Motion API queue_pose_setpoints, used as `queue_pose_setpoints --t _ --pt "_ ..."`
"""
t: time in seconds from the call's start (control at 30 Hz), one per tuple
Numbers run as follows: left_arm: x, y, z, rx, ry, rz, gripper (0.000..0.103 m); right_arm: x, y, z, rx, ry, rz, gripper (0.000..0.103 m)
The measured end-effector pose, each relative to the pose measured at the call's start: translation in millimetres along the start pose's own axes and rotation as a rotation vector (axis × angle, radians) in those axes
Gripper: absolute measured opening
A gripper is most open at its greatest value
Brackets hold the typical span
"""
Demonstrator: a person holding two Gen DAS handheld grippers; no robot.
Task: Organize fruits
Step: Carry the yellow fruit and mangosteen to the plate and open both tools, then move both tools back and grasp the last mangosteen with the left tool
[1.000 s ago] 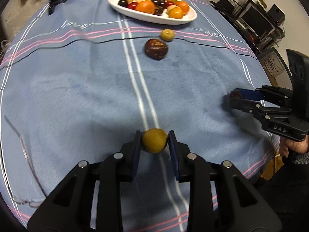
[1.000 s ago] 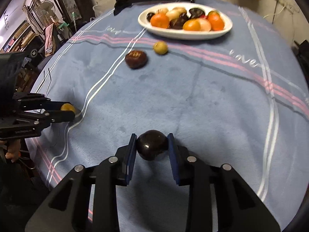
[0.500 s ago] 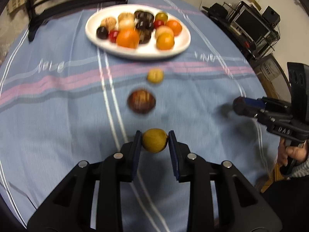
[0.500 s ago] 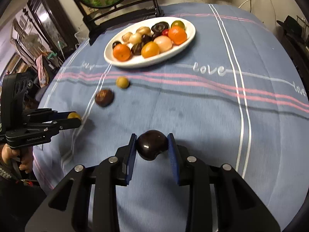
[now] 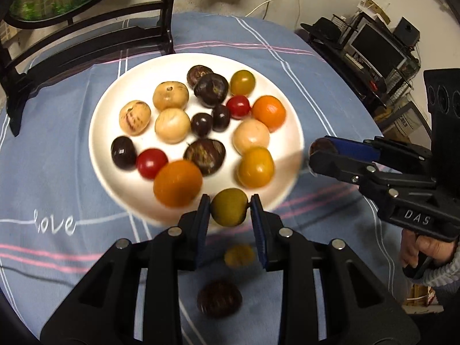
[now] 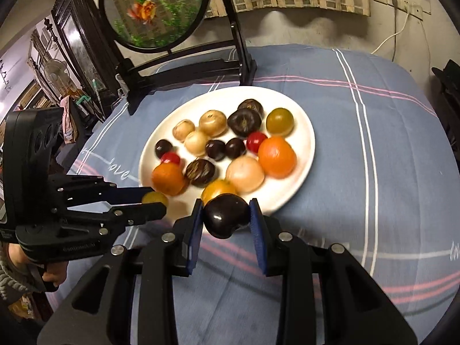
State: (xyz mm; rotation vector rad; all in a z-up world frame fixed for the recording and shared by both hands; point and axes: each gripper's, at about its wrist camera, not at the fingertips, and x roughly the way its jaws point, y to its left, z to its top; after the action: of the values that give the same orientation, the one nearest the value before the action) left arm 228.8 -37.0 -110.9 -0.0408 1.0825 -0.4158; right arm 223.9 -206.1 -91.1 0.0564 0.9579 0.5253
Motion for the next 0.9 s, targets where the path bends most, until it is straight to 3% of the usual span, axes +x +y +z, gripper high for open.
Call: queue_pose_setpoints --t 0.1,0.17,0.2,0.23,0.27,0.37,0.47,0.73,0.8,0.83,0.9 --pt "12.9 4.4 8.5 -0.016 0.008 -0.007 0.029 15.0 -6.2 7.0 0.010 0.007 -0.001 0.034" --pt "18.0 4.5 11.4 -0.019 0.007 -0.018 0.040 22.6 -7.6 11.1 0.002 0.023 -0.001 0.035" --pt "17.9 3.7 12.1 -0.020 0.003 -0.024 0.043 24.5 -7.9 12.6 -0.005 0.029 -0.017 0.040" --pt "16.0 2.0 11.4 -0.021 -0.004 -0.029 0.049 23.6 -7.2 12.8 -0.006 0.026 -0.038 0.063" --pt "13.0 0.8 9.9 -0.020 -0.014 -0.025 0.053 16.4 -7.4 12.2 -0.002 -0.010 -0.065 0.069" --pt "-0.1 2.0 0.4 -0.029 -0.034 0.000 0.056 -6.6 -11.0 8.2 0.034 -0.079 -0.014 0.069" --pt "-16.6 9.9 -24.0 -0.068 -0.025 0.015 0.056 -22.3 -9.2 -7.2 0.063 -0.079 0.015 0.070" --pt "-28.6 16.7 -114.8 -0.152 0.087 0.090 0.057 -33.0 9.8 -112.2 0.190 0.108 0.071 0.070" --pt "-29.5 13.5 -134.5 -0.167 0.109 0.117 0.065 -34.0 18.7 -119.8 0.156 0.155 0.060 0.070" --pt "-30.2 11.8 -138.5 -0.165 0.112 0.125 0.075 -37.9 23.1 -119.8 0.139 0.158 0.042 0.070" --pt "-37.2 1.3 -144.7 -0.118 0.095 0.174 0.076 -52.6 30.6 -116.1 0.121 0.114 0.034 0.070"
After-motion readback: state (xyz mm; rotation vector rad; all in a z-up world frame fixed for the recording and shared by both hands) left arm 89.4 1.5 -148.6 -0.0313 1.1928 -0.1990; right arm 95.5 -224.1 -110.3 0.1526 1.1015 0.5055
